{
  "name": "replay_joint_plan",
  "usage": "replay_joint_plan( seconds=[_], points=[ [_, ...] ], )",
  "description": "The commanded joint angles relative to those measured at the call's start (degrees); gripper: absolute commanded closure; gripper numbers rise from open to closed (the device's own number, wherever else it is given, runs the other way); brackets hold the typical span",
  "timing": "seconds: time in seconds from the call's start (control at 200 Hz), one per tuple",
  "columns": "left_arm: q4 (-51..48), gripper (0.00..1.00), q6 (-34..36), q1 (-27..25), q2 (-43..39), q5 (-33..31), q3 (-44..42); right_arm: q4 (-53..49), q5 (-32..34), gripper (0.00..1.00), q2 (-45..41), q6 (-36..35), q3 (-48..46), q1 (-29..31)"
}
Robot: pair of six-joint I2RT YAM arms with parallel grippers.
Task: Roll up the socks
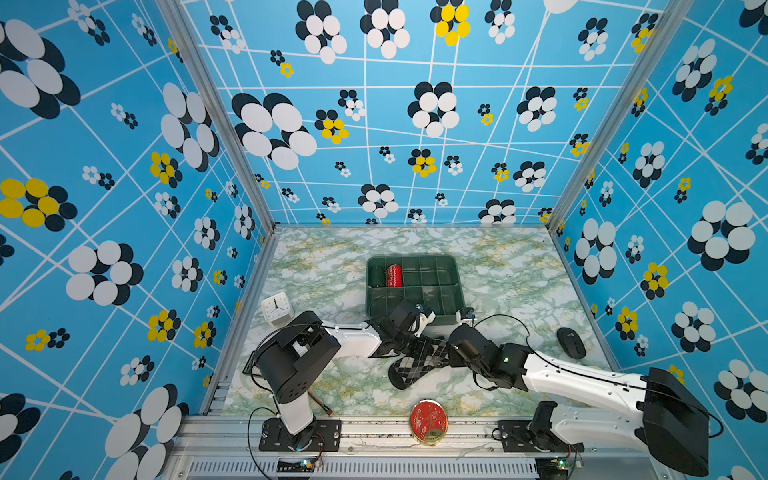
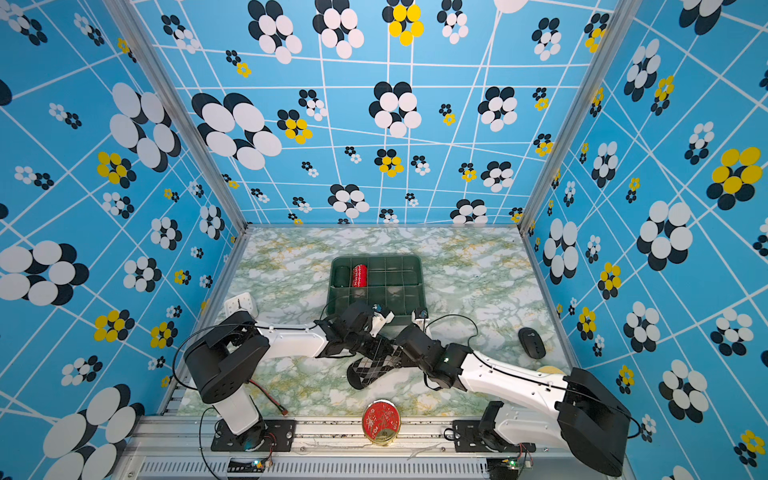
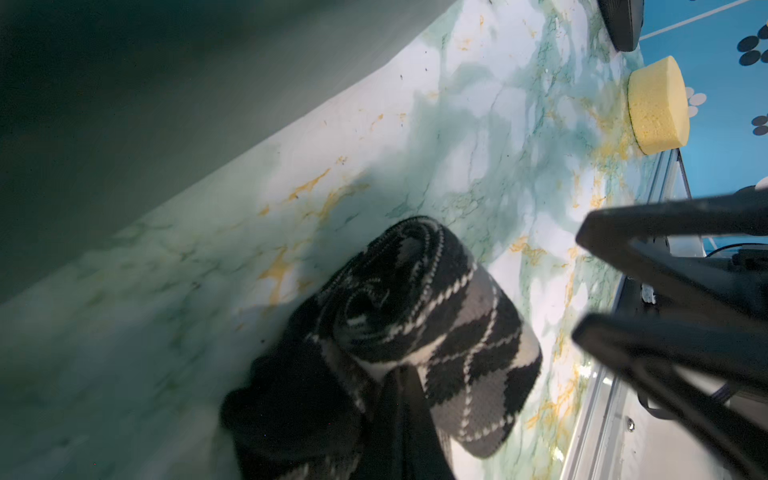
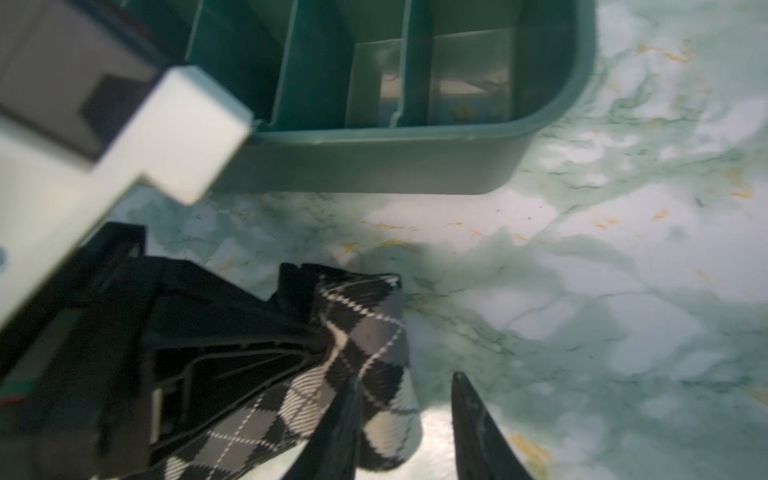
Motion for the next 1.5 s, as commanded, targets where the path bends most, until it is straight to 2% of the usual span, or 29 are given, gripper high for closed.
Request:
replay_joint_plan(
  seconds=[0.0, 0.15, 0.6, 1.11, 1.32, 1.494],
  points=[
    [-9.8, 1.0, -2.5, 0.2, 3.8, -2.6, -1.9, 0.9, -4.8, 0.7, -1.9, 2.0, -3.3, -4.4],
    [-10.7, 1.0, -2.3, 0.0, 4.0, -3.1, -1.5, 2.7, -7.3, 0.73, -1.0, 0.3, -4.8, -7.7],
    [-14.2, 1.0, -1.3, -0.6, 4.6, -4.8, 1.2, 11.2, -11.9, 0.75, 9.8, -4.7, -2.7, -8.9],
    [-19.0, 1.0, 0.9, -1.2, 5.4, -7.1, 5.0, 17.8, -18.9, 0.74, 8.3, -8.4, -4.8, -9.4],
    [-20.9, 1.0, 1.8, -1.2, 5.3, -8.0, 5.9, 18.8, -22.1, 0.74, 8.2, -8.2, -5.3, -9.4],
    [-22.3, 1.0, 2.7, -1.2, 5.0, -8.4, 5.8, 21.3, -24.6, 0.7, 6.5, -7.2, -6.5, -9.4]
  ],
)
